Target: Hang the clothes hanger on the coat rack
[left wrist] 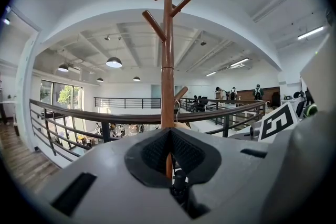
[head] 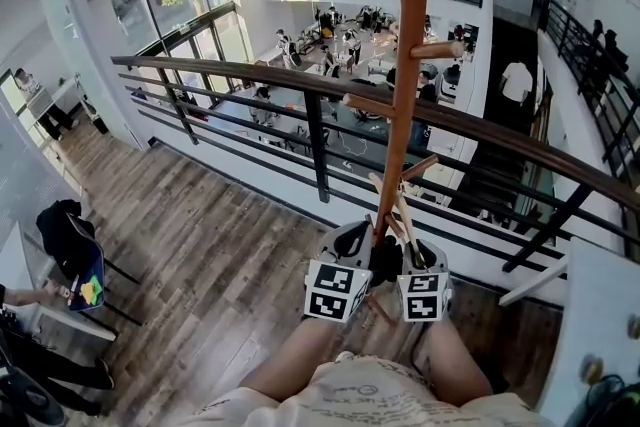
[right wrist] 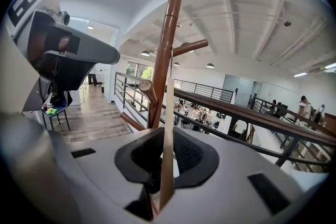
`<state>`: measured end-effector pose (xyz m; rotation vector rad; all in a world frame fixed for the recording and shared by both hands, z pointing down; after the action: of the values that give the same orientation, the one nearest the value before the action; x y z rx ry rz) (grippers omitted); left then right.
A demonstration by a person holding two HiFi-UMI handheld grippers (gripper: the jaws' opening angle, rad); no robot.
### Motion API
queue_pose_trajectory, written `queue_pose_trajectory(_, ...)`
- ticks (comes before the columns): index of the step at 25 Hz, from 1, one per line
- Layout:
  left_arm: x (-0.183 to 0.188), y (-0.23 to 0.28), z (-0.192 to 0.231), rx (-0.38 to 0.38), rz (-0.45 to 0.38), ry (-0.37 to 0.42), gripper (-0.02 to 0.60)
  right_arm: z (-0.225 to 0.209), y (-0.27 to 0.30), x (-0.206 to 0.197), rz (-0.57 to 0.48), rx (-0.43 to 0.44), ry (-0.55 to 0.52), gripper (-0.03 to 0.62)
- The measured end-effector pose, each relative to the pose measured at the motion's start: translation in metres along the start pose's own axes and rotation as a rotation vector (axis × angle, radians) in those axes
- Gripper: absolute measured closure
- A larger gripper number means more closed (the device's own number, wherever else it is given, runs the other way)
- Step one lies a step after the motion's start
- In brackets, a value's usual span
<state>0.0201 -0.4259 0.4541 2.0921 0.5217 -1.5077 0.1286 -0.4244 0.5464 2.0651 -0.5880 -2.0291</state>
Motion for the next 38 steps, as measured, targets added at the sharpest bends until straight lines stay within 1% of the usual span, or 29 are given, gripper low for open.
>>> queue_pose_trajectory(9,0.0,0.001,-0.003,-0.012,0.005,-0.006,0.584,0.002,-0.001,0.0,0.001,0.023,0.022,0.542)
queue_pose_trajectory(14,-0.001,-0.002,-0.003,-0.009,0.009,-0.014,0.584,0.005,-0.002,0.002,0.007,0.039,0.05,0.542)
queue_pose_trajectory(18,-0.006,-0.001,-0.003,-0.005,0.018,-0.016,0.584,0.005,-0.003,0.002,-0.011,0.05,0.081,0.539)
queue_pose_trajectory(23,-0.006,-0.001,-0.005,-0.008,0.013,-0.016,0.584,0.009,-0.012,0.014,-0.064,0.087,0.105,0.505)
queue_pose_trajectory(27,0.001,-0.005,-0.008,-0.018,0.006,-0.012,0.584,0.015,-0.03,0.032,-0.116,0.119,0.145,0.505)
queue_pose_trajectory(29,0.002,-0.006,-0.011,-0.022,0.003,-0.011,0.584,0.015,-0.041,0.043,-0.15,0.124,0.159,0.522)
queue_pose_trajectory(31,0.002,-0.004,-0.013,-0.027,0.003,-0.007,0.584,0.012,-0.052,0.057,-0.203,0.111,0.175,0.56)
queue_pose_trajectory(34,0.008,-0.001,-0.019,-0.043,-0.009,-0.006,0.584,-0.002,-0.069,0.075,-0.29,0.069,0.212,0.588)
queue_pose_trajectory(38,0.015,0.003,-0.03,-0.064,-0.042,-0.002,0.584,-0.024,-0.084,0.078,-0.353,0.012,0.267,0.591)
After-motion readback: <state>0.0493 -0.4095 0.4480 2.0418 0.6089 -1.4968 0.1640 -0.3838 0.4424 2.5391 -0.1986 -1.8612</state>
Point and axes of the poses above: the fingertips, and each gripper's own axes: y forward along the fingers, z to its left, x out of its top, the point moved 1 cm from there along -y, backward along the fingers, and after that the axes turned 15 degrees about y, right-handed, at the moved point
